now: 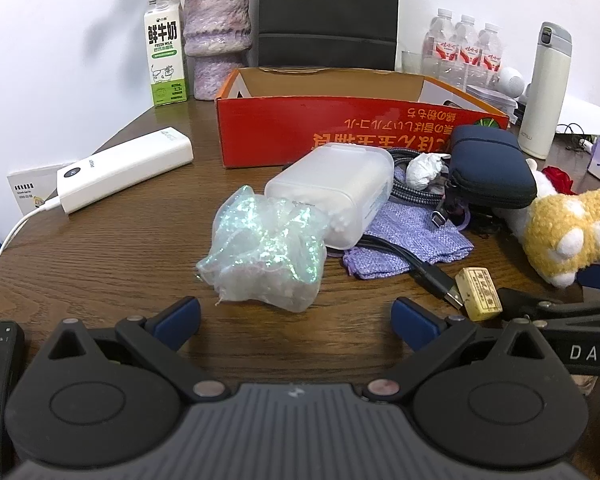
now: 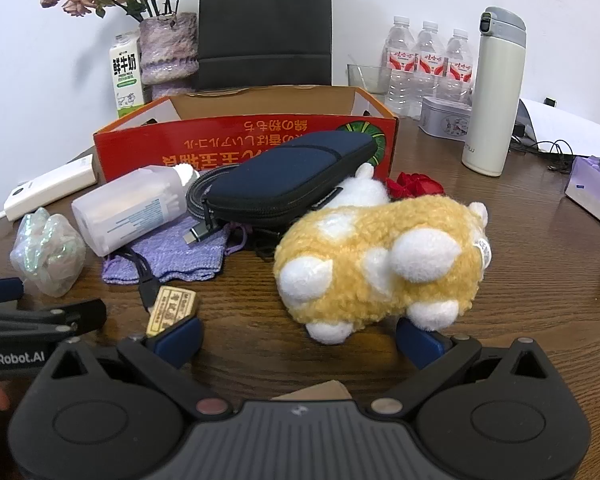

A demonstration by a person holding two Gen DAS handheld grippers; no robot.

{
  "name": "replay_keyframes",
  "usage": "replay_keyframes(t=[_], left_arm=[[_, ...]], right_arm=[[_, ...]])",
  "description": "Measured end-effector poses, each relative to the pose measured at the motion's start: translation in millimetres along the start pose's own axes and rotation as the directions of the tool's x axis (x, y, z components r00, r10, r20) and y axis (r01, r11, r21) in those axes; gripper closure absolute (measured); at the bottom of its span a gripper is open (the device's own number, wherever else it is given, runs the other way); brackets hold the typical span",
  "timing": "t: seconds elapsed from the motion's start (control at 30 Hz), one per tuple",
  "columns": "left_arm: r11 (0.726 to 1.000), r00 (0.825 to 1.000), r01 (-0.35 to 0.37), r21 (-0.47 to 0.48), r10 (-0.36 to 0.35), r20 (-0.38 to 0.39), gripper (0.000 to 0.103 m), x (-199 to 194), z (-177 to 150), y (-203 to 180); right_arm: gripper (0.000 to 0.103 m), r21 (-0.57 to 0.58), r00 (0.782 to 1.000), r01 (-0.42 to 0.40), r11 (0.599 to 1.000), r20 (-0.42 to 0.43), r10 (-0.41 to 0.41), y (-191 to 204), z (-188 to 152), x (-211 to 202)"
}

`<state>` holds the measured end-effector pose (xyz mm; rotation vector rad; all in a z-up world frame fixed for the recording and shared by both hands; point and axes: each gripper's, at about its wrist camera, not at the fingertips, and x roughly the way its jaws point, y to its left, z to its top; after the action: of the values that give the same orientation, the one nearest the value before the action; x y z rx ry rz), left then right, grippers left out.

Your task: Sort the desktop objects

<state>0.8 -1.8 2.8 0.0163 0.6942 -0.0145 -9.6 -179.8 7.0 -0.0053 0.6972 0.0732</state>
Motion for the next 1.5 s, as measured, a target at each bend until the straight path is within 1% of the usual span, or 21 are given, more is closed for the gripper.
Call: replay_keyframes(t=[1.5], left_arm=[[1.000,1.000,0.003,0.000,-0.003,0.000,0.000,-0.3,0.5,-1.6]], right_arm=[[0.000,-0.005,1.000,0.003,1.000,0.000,-0.003,3.1,-1.7,-1.4]])
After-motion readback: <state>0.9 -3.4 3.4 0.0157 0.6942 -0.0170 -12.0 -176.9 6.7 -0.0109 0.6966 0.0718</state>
